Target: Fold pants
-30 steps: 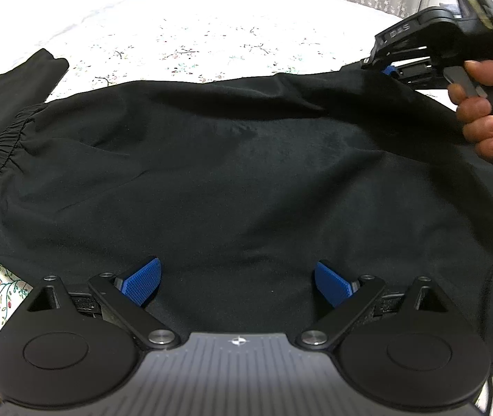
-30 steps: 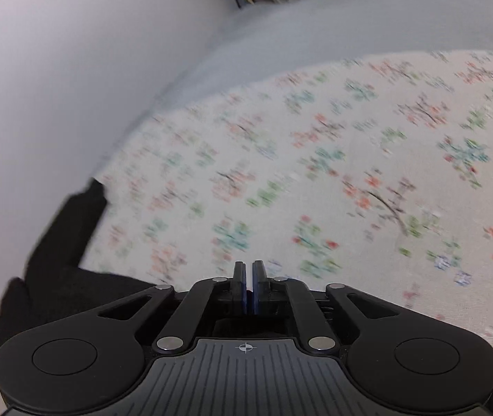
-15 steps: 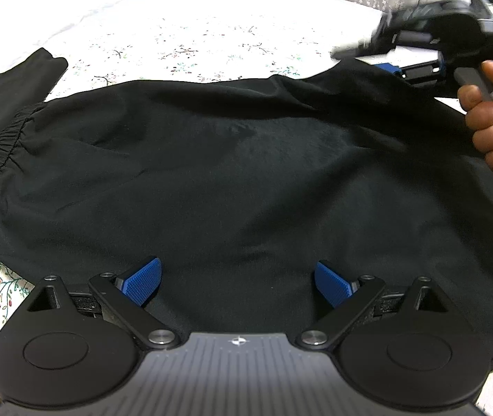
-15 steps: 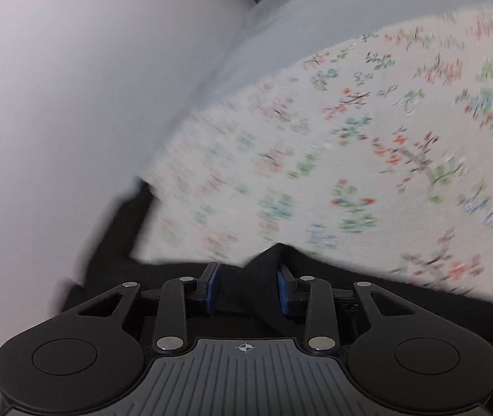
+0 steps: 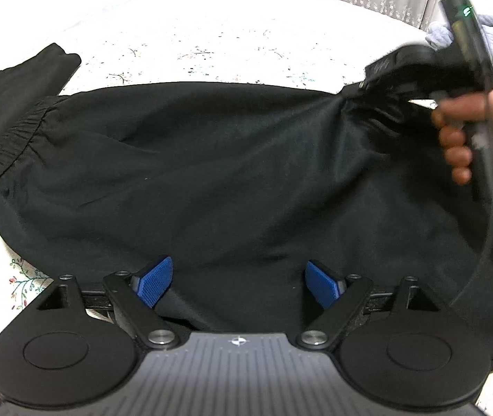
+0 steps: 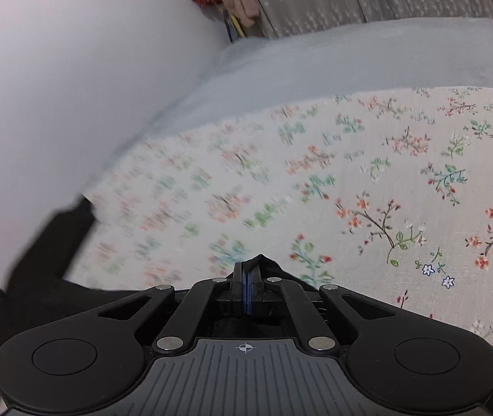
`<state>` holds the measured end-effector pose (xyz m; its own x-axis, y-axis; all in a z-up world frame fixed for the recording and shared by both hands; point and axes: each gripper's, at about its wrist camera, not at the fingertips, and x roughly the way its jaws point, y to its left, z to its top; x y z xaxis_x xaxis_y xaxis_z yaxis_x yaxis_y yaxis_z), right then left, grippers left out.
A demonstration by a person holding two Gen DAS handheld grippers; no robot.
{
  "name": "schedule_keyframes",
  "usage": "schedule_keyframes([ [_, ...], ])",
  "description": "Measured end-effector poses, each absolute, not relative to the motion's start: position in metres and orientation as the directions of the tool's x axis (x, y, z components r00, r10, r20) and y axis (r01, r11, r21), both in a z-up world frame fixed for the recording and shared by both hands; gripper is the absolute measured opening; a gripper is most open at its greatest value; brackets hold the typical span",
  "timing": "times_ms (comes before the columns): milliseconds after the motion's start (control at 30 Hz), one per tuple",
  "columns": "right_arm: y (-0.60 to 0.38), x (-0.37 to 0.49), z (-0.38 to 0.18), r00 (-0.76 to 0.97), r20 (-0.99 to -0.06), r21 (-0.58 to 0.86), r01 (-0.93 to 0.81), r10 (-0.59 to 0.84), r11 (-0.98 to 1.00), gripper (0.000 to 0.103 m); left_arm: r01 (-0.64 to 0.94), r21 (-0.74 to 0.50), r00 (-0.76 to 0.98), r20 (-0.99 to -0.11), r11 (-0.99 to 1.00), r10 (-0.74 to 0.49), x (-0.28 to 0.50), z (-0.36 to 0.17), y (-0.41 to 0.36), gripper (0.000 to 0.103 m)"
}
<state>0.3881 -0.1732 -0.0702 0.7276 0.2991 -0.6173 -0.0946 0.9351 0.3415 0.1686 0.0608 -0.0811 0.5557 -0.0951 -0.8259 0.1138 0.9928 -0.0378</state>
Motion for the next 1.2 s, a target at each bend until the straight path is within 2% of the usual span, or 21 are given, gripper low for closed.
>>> schedule_keyframes([
  [133, -0.156, 0.392, -0.080, 0.726, -0.655, 0.200, -0.099, 0.208, 0.975, 0.002, -0.006, -0.148, 0.592, -0.798, 0.989, -0.115, 0.177, -0.065, 0.103, 0.094],
  [267, -0.165, 0.364, -0.045, 0.824, -0.561, 0.156, 0.006, 0.084, 0.988, 0.035, -0.121, -0.190, 0.645, -0.762, 0.974, -0.068, 0.181, -0.051, 0.143, 0.093],
  [333, -0.168, 0.340, -0.025, 0.844, -0.531, 0.120, -0.015, 0.076, 0.993, 0.036, -0.144, -0.208, 0.632, -0.772, 0.968, -0.072, 0.185, -0.057, 0.150, 0.089],
  [433, -0.161, 0.292, -0.018, 0.815, -0.561, 0.089, -0.111, 0.142, 0.990, 0.036, -0.138, -0.146, 0.603, -0.797, 0.980, -0.034, 0.192, -0.071, 0.141, 0.088],
  [533, -0.146, 0.242, -0.048, 0.733, -0.656, 0.075, -0.178, 0.182, 0.981, 0.035, -0.126, -0.071, 0.597, -0.802, 0.990, 0.019, 0.195, -0.079, 0.130, 0.088],
  [600, -0.142, 0.206, -0.075, 0.689, -0.715, -0.009, -0.177, 0.118, 0.984, 0.035, -0.128, -0.042, 0.599, -0.799, 0.991, 0.043, 0.197, -0.080, 0.127, 0.088],
  [667, -0.153, 0.169, -0.091, 0.705, -0.706, -0.066, -0.151, 0.060, 0.986, 0.040, -0.138, -0.020, 0.601, -0.796, 0.990, 0.068, 0.198, -0.081, 0.124, 0.089],
  [733, -0.190, 0.135, -0.095, 0.713, -0.701, -0.033, -0.072, 0.028, 0.997, 0.048, -0.149, -0.011, 0.603, -0.793, 0.989, 0.082, 0.198, -0.082, 0.125, 0.089],
  [800, -0.237, 0.107, -0.094, 0.700, -0.713, -0.009, 0.039, -0.034, 0.999, 0.049, -0.151, 0.012, 0.605, -0.790, 0.988, 0.102, 0.194, -0.081, 0.125, 0.090],
  [900, -0.316, 0.066, -0.095, 0.656, -0.732, -0.051, 0.216, -0.183, 0.975, 0.049, -0.158, 0.042, 0.605, -0.786, 0.987, 0.130, 0.196, -0.081, 0.124, 0.093],
  [1033, -0.418, 0.011, -0.091, 0.540, -0.755, -0.031, 0.538, -0.372, 0.843, 0.055, -0.194, 0.052, 0.592, -0.790, 0.980, 0.159, 0.198, -0.079, 0.123, 0.092],
  [1067, -0.434, -0.001, -0.092, 0.514, -0.746, -0.043, 0.598, -0.424, 0.801, 0.062, -0.214, 0.056, 0.591, -0.788, 0.975, 0.175, 0.196, -0.076, 0.122, 0.088],
  [1100, -0.448, -0.014, -0.093, 0.496, -0.743, -0.023, 0.651, -0.449, 0.758, 0.063, -0.227, 0.059, 0.597, -0.780, 0.972, 0.187, 0.193, -0.072, 0.120, 0.086],
  [1200, -0.472, -0.048, -0.083, 0.573, -0.723, 0.165, 0.686, -0.386, 0.709, 0.061, -0.196, 0.024, 0.665, -0.731, 0.980, 0.151, 0.175, -0.052, 0.100, 0.086],
])
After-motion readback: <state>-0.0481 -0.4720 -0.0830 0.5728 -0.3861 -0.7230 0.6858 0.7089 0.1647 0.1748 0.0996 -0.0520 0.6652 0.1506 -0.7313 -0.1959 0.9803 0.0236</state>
